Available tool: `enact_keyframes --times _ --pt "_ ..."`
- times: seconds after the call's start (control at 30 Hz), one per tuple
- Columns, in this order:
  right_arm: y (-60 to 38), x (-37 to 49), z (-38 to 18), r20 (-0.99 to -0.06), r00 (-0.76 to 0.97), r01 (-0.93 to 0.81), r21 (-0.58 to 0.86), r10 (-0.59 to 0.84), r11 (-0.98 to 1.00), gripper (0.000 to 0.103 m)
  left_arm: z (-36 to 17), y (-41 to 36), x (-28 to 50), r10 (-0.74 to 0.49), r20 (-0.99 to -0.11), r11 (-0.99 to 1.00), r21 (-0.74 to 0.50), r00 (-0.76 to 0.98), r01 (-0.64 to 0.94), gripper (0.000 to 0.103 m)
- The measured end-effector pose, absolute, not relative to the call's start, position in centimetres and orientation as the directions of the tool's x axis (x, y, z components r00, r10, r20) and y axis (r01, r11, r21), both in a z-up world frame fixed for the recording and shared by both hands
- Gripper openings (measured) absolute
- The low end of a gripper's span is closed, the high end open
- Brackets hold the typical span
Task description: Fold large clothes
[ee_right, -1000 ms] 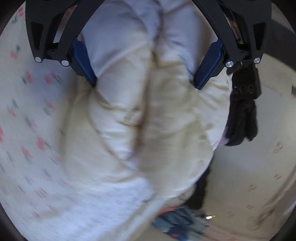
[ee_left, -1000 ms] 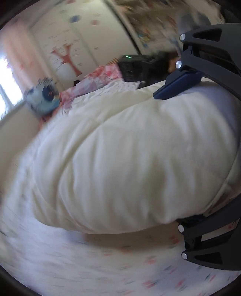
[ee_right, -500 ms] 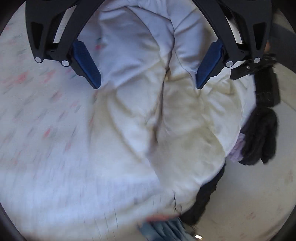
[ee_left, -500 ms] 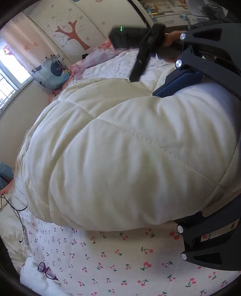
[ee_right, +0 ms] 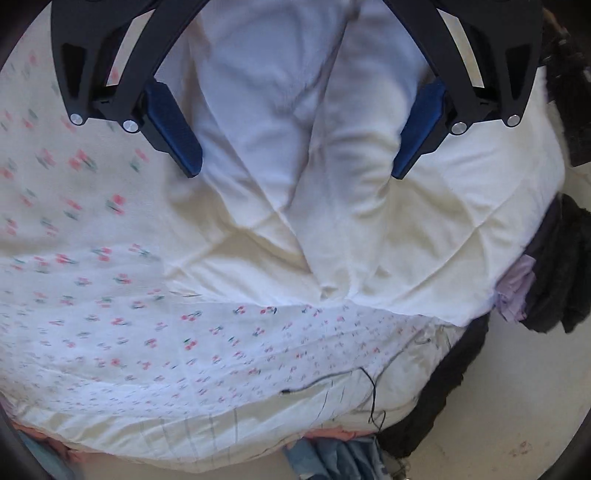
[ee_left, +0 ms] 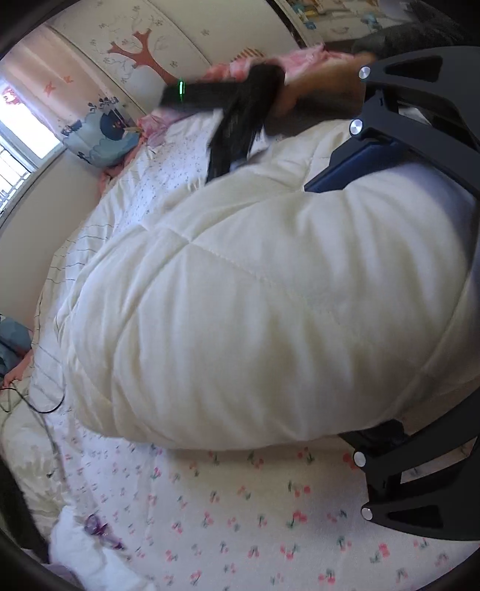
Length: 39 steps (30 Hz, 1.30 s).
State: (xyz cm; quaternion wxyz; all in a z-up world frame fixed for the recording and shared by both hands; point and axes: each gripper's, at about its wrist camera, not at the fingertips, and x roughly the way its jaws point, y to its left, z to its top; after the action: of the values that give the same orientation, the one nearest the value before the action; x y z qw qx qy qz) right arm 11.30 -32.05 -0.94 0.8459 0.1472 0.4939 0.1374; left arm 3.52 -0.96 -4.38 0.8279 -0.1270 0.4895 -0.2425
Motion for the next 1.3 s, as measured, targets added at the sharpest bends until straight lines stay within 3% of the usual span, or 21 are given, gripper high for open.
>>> enact_keyframes --times 0.13,0.27,0.37,0.53,0.67,1.3 --pt "-32.8 3.9 4.7 -0.708 0.557 -0.172 0.413 0.433 0.895 0.097 -2.4 -0.5 1.1 -0.413 -0.764 0.911 -0.341 0.496 0.233 0.098" --pt "-29.7 1.5 -0.1 -0.821 0.442 -0.169 0.318 0.360 0.933 0.097 -0.2 -1.7 -2.2 -0.308 -0.735 0.950 -0.205 0.604 0.235 0.097" --pt "-30.6 1.4 -1.3 -0.817 0.419 -0.112 0.386 0.396 0.915 0.097 1.4 -2.8 -4.7 -0.269 -0.717 0.959 -0.139 0.643 0.247 0.097" --pt "-30.8 -2.7 2.2 -0.769 0.524 -0.099 0.373 0.367 0.923 0.097 3.3 -3.5 -7.7 -0.204 -0.693 0.965 -0.025 0.692 0.260 0.097" --pt "-30.4 -3.3 -1.6 -0.833 0.415 -0.091 0.363 0.367 0.927 0.097 3.4 -4.2 -9.0 -0.188 -0.700 0.965 0.000 0.688 0.264 0.097" --pt "-28.5 -10.6 5.5 -0.691 0.656 -0.156 0.270 0.304 0.950 0.097 4.4 -5.0 -13.0 -0.187 -0.668 0.961 0.028 0.720 0.276 0.097"
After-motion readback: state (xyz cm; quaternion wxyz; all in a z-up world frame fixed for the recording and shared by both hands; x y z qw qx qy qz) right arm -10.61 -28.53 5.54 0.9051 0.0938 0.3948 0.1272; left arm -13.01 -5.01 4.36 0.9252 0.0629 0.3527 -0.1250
